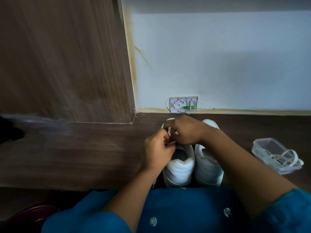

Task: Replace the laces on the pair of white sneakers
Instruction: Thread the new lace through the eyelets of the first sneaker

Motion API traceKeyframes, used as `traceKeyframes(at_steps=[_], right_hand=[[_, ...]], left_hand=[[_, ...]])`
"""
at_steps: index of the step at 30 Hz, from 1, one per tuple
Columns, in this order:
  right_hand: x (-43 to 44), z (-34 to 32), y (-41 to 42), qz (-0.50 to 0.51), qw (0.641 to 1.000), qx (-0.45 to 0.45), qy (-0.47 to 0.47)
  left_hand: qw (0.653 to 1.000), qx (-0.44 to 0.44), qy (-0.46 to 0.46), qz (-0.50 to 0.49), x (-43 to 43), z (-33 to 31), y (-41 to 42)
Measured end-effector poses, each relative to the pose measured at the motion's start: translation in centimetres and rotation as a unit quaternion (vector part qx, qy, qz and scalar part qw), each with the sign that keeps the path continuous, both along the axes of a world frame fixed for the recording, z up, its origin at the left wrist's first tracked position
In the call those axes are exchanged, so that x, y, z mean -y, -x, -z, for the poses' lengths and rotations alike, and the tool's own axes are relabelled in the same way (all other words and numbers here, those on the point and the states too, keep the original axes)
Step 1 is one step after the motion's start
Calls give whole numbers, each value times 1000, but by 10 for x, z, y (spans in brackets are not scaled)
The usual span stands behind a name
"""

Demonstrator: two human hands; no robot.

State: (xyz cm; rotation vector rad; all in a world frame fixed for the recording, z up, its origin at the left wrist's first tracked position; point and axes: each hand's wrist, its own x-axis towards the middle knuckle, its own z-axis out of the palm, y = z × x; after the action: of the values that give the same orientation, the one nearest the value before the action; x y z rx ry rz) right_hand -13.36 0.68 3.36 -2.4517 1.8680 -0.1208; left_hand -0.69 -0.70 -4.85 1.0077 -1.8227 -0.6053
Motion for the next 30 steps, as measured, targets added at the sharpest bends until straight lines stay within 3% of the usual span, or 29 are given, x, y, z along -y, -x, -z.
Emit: traceKeyframes(at_steps=[4, 8, 13, 18, 26, 30], right_hand=[[-11, -4, 1, 25, 998, 61, -24], [-26, 0, -2, 75, 996, -29, 45], [-36, 3, -5, 104, 979, -108, 137], [-33, 18, -13, 158, 977, -51, 133], [-31, 13, -11, 184, 980, -38, 66], [-33, 12, -12, 192, 973, -17, 126]], left_hand=[[998, 44, 47, 14, 0, -3, -1], [996, 59, 67, -15, 2, -5, 1], [1000, 14, -4, -20, 1, -3, 6], [1000, 22, -2, -20, -1, -8, 5], [999, 41, 17, -20, -2, -10, 5], [998, 55, 10, -22, -1, -11, 5]])
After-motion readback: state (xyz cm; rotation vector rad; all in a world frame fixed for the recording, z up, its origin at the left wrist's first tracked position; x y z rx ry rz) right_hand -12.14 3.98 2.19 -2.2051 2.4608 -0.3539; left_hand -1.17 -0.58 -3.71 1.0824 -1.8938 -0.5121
